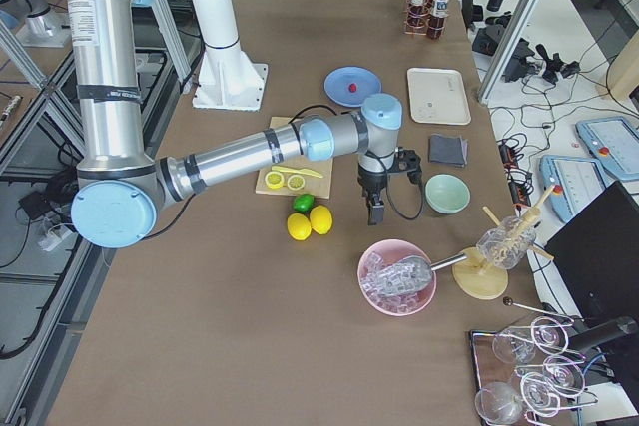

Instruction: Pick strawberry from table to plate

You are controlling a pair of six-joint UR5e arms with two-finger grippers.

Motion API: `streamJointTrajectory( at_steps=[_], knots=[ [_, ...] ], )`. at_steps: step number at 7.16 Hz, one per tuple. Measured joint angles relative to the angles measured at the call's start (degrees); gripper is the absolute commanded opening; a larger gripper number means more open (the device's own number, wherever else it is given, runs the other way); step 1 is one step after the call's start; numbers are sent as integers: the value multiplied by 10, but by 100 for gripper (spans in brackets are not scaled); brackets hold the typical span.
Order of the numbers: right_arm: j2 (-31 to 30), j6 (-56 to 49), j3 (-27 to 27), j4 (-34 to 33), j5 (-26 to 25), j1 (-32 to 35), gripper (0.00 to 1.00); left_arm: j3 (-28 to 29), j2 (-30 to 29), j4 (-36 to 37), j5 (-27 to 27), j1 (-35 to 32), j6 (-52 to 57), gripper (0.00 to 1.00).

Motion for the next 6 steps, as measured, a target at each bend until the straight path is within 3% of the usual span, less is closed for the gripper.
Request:
streamJointTrajectory(
  at_steps=[3,4,6],
  knots=[
    [-50,-188,-63,6,23,105,100,0,-1,0,0,1,0,99],
    [-69,-212,-89,31,28,126,100,0,-1,0,0,1,0,99],
    [-115,-216,-152,148,32,154,100,2,-1,1,-1,0,-1,99]
  ],
)
